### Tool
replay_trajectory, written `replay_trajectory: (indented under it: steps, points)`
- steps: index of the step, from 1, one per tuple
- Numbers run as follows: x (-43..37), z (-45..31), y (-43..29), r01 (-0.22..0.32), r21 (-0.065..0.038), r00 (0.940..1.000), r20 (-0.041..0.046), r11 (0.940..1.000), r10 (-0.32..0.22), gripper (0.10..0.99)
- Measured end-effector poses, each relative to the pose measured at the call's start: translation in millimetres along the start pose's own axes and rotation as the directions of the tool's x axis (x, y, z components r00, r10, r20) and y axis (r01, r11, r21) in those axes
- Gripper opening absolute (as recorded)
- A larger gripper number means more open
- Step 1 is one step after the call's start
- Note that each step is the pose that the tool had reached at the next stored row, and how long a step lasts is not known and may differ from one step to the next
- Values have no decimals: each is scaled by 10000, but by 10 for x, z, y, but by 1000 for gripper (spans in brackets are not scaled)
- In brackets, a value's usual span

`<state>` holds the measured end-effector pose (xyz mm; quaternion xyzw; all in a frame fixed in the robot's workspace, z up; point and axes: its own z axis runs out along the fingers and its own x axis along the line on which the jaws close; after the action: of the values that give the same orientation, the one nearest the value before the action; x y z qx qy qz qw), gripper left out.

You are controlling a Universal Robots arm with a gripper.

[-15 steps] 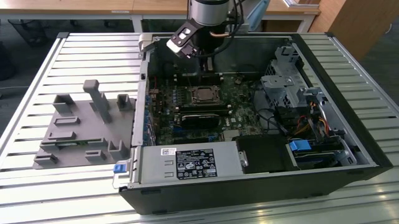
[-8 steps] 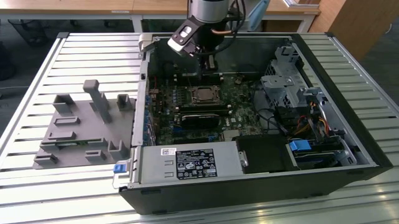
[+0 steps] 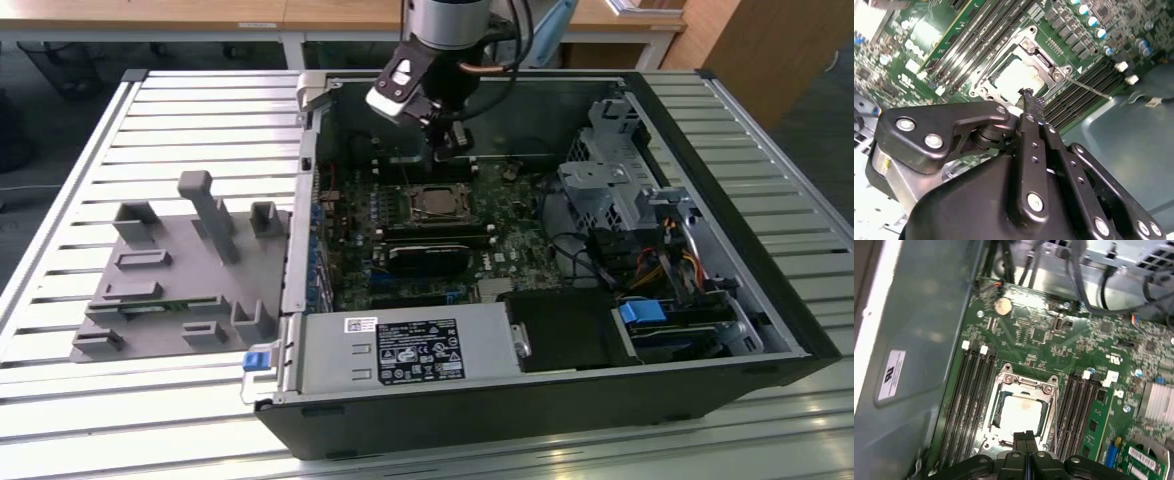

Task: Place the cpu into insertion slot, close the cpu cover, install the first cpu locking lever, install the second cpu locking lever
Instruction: 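Install the first cpu locking lever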

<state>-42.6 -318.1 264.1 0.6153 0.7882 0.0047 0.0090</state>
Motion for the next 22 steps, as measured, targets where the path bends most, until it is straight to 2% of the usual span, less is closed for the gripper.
replay_trajectory:
  steps: [6, 12, 17, 22]
  points:
    - [0, 1, 0, 993, -9, 9951, -18, 9951, -993, 106]
    - [0, 2, 0, 1538, -15, 9881, -28, 9881, -1538, 106]
    - [0, 5, 0, 2405, -26, 9706, -42, 9706, -2406, 106]
    - [0, 8, 0, 3282, -38, 9446, -56, 9446, -3283, 106]
